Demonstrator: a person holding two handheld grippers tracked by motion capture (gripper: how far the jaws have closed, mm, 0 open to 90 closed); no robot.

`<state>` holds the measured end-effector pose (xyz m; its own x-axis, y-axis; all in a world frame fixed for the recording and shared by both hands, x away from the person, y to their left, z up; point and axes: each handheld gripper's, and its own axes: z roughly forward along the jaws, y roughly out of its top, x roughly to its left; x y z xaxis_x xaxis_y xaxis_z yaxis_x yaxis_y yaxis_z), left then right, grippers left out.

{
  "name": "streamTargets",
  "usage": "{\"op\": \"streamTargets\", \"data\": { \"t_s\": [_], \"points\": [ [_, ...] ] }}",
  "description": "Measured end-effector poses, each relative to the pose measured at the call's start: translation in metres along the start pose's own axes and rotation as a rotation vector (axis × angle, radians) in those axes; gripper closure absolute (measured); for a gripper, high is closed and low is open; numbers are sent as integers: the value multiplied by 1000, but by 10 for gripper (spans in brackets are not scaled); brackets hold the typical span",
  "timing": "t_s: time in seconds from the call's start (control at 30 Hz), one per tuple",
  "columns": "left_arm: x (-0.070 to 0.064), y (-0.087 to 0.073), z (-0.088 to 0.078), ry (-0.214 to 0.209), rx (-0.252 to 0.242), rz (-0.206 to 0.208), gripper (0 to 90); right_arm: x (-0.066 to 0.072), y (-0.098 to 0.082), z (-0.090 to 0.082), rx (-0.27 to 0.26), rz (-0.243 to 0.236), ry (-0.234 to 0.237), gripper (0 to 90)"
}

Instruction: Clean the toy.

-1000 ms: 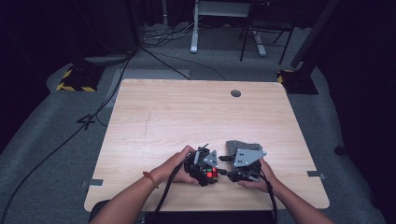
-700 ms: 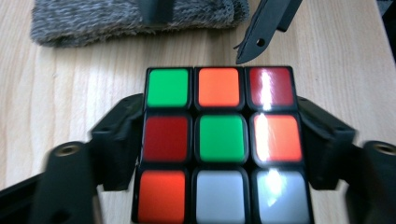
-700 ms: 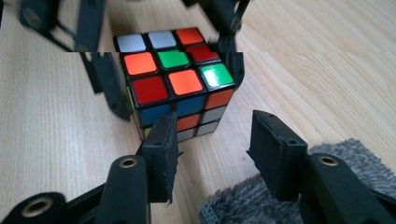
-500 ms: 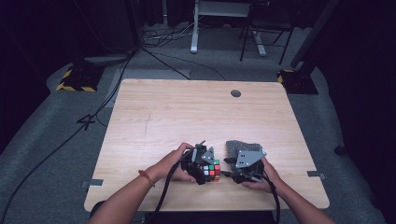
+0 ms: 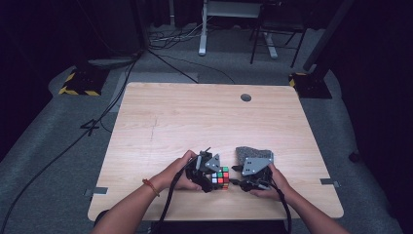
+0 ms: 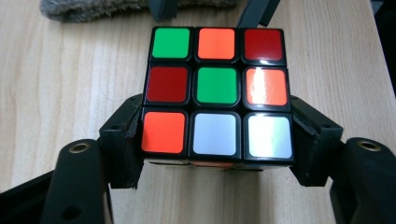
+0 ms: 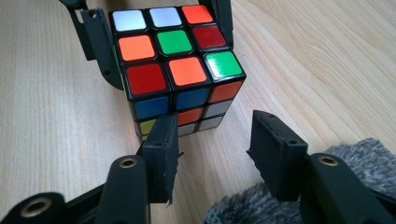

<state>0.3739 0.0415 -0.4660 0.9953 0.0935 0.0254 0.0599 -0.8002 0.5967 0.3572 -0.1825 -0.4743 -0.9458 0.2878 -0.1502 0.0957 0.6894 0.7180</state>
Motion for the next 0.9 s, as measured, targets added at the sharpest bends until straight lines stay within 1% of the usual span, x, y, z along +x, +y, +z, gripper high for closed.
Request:
{"op": "streamTargets", "data": {
  "t_s": [0.07,0.17,0.2,0.27,0.3,0.37,0.4,0.47,0.53,0.57,0.7,0.8,0.9],
  "points": [
    [-1,0,0,7,-5,1,326,-1,0,0,-1,2,3,528],
    [0,-2,-1,0,-18,-5,326,-1,0,0,-7,2,4,526],
    [1,-2,-1,0,-20,-6,324,-1,0,-1,-14,4,2,526],
    [1,-2,-1,2,-19,-7,314,-1,0,-2,-32,13,14,526],
    [1,-2,-1,-1,-18,-10,309,-1,0,-2,-37,9,17,525],
    [1,-3,0,-4,-21,-12,280,1,2,-3,-58,16,28,523],
    [1,-3,1,-1,-19,-12,270,2,3,-3,-69,10,32,523],
    [2,-4,0,-6,-25,-14,266,4,6,-3,-61,-11,13,523],
    [2,-5,0,-2,-28,-17,267,5,6,-3,-73,-1,13,523],
    [2,-6,-1,0,-24,-13,268,5,6,-3,-72,-6,8,523],
    [2,-8,-4,-16,-10,11,274,8,9,-3,-87,-12,11,525],
    [4,-12,-6,-40,0,16,284,10,13,-1,-93,-19,18,532],
    [4,-15,-9,-49,14,22,283,13,16,2,-90,-29,23,544]
  ]
}}
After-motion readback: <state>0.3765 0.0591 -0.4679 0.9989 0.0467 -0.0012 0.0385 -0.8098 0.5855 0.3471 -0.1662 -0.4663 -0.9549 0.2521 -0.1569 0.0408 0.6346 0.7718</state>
